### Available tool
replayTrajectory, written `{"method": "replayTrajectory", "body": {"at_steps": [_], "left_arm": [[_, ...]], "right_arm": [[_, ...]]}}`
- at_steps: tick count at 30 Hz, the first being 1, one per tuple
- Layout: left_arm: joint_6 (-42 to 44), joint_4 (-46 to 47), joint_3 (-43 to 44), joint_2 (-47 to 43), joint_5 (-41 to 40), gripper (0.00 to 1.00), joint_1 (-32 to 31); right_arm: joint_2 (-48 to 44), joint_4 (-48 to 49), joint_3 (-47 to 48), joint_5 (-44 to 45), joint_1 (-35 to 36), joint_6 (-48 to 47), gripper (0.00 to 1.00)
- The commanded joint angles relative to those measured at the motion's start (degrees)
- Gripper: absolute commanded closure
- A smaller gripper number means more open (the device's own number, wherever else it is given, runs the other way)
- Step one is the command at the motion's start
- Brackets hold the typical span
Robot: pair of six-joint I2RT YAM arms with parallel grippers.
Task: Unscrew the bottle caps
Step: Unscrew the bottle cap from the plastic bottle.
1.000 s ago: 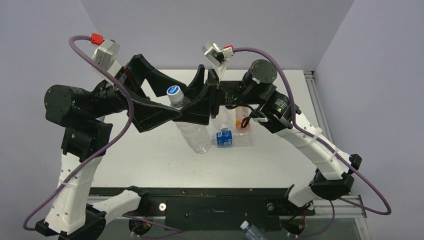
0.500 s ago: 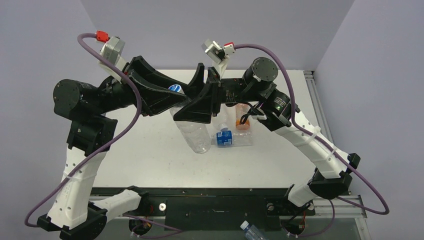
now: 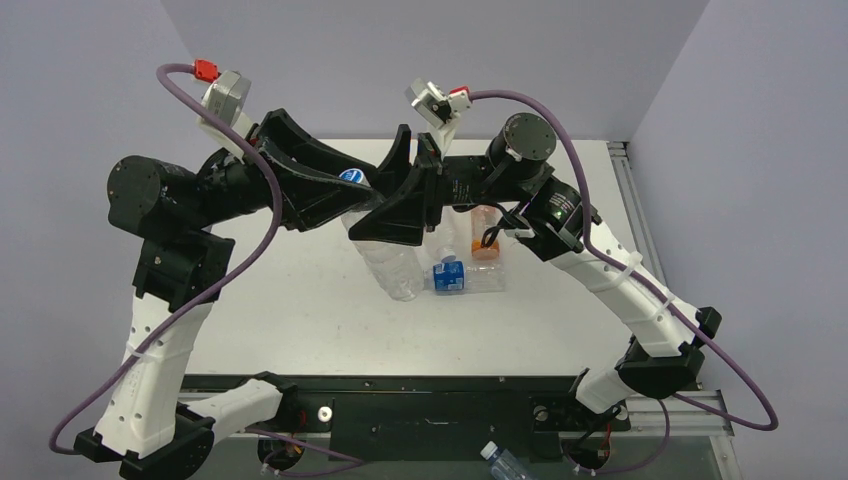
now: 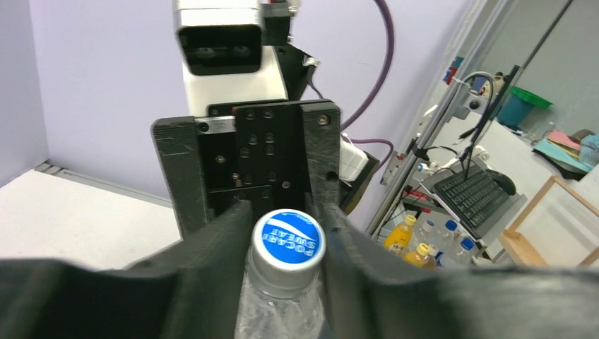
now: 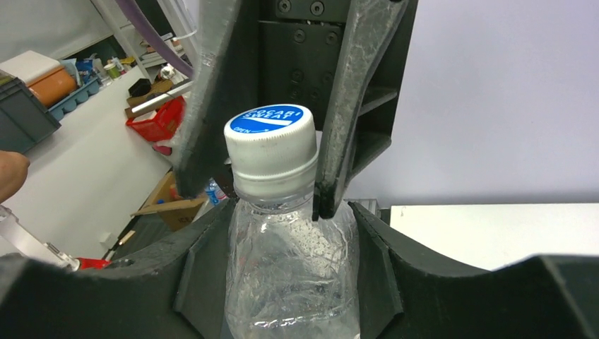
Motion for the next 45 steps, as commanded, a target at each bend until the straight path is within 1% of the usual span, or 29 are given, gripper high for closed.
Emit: {"method": "replayTrajectory", "body": {"at_steps": [1,2,3,5,9,12,13,14,17,18,21,22,23,24,25,26,27,30,31,32,34,35,36,37,38,40,42,43,45], "left_arm": [[-0.3,3.4,2.0,-1.4,0.9,0.75,-0.3],[-0.3,3.6,1.9,-1.5,0.8,0.79,-0.3],[-0.3,3.8,1.8,-1.5,0.8,0.88,-0.3],[-0.3,3.8,1.9,-1.6,0.6,1.00,-0.3],[0.2,3.2,2.3,-1.8,-0.5,1.00,-0.1],[2.3,1.8,2.7,-1.9,-2.6,1.00,0.3],[4.1,0.4,2.8,-1.9,-3.2,1.00,0.5],[5.0,-1.6,2.9,-2.0,-4.8,1.00,0.5],[9.4,-4.9,3.4,-2.1,-9.5,1.00,0.6],[10.3,-6.6,3.5,-2.2,-10.6,1.00,0.6],[14.2,-9.7,4.2,-2.1,-15.3,1.00,0.6],[14.8,-11.0,4.3,-2.0,-16.2,1.00,0.6],[15.8,-11.5,4.4,-1.9,-17.8,1.00,0.6],[16.2,-12.4,4.4,-2.0,-18.6,1.00,0.6],[16.7,-12.8,4.4,-2.0,-20.3,1.00,0.6],[16.9,-13.3,4.4,-2.1,-21.1,1.00,0.6],[17.4,-13.5,4.3,-2.1,-22.6,1.00,0.6],[18.1,-14.0,4.6,-2.2,-25.3,1.00,0.6],[18.3,-14.2,4.7,-2.1,-26.1,1.00,0.6],[18.3,-14.4,4.8,-2.2,-26.5,1.00,0.6],[18.6,-14.7,5.0,-2.2,-28.1,1.00,0.6],[18.7,-14.8,5.1,-2.2,-28.4,1.00,0.6],[18.9,-14.9,5.1,-2.2,-29.2,1.00,0.6],[19.1,-15.1,5.0,-2.3,-29.5,1.00,0.6],[19.5,-15.3,5.0,-2.4,-30.5,1.00,0.6],[20.2,-16.0,4.8,-2.6,-32.3,1.00,0.5],[21.1,-17.0,4.6,-2.8,-34.3,1.00,0.5],[21.5,-17.4,4.6,-2.8,-34.9,1.00,0.5],[22.1,-17.7,4.5,-3.0,-36.7,1.00,0.4]], "right_arm": [[-0.4,0.4,0.3,2.3,-0.9,-0.2,1.00],[-0.2,0.6,0.2,2.1,-0.8,-0.1,1.00],[-0.1,0.6,0.2,2.1,-0.8,0.0,1.00],[0.1,0.9,0.2,1.9,-0.8,0.3,1.00],[0.4,0.0,1.0,2.2,-0.8,-0.5,1.00],[0.6,-5.1,2.5,4.6,-1.1,-3.4,1.00],[0.7,-6.8,3.9,5.6,-1.2,-6.0,1.00],[0.8,-11.1,4.8,8.7,-1.2,-7.5,1.00],[0.7,-20.0,7.9,18.0,-1.0,-14.4,1.00],[0.5,-20.9,7.9,20.1,-0.8,-16.2,1.00],[-0.6,-23.7,7.4,30.8,1.0,-19.1,1.00],[-0.6,-24.2,7.5,33.0,1.7,-20.8,1.00],[-0.7,-25.2,7.7,37.7,3.4,-21.6,1.00],[-0.6,-25.5,7.9,40.1,4.4,-23.5,1.00],[-0.3,-26.1,8.3,45.3,6.9,-24.5,1.00],[-0.1,-26.2,8.9,47.7,8.1,-26.1,1.00],[0.6,-26.0,9.0,53.1,10.6,-26.8,1.00],[2.0,-23.8,8.9,63.5,15.6,-28.7,1.00],[2.4,-22.3,9.0,70.2,18.6,-29.2,1.00],[3.8,-21.8,10.1,74.0,20.1,-30.5,1.00],[6.6,-21.1,13.4,89.2,25.4,-31.7,1.00],[7.6,-20.5,14.7,92.8,26.6,-32.9,1.00],[10.1,-20.0,17.1,99.8,28.7,-34.8,1.00],[10.8,-18.3,18.0,103.1,29.7,-37.1,1.00],[12.3,-17.2,19.6,108.9,31.2,-38.3,1.00],[13.6,-11.1,19.9,114.8,33.2,-42.1,1.00],[14.3,-6.2,19.2,118.0,34.7,-45.8,1.00],[14.6,-5.0,19.3,118.8,35.1,-48.2,1.00],[15.8,-3.8,21.1,120.1,35.8,-49.8,1.00]]}}
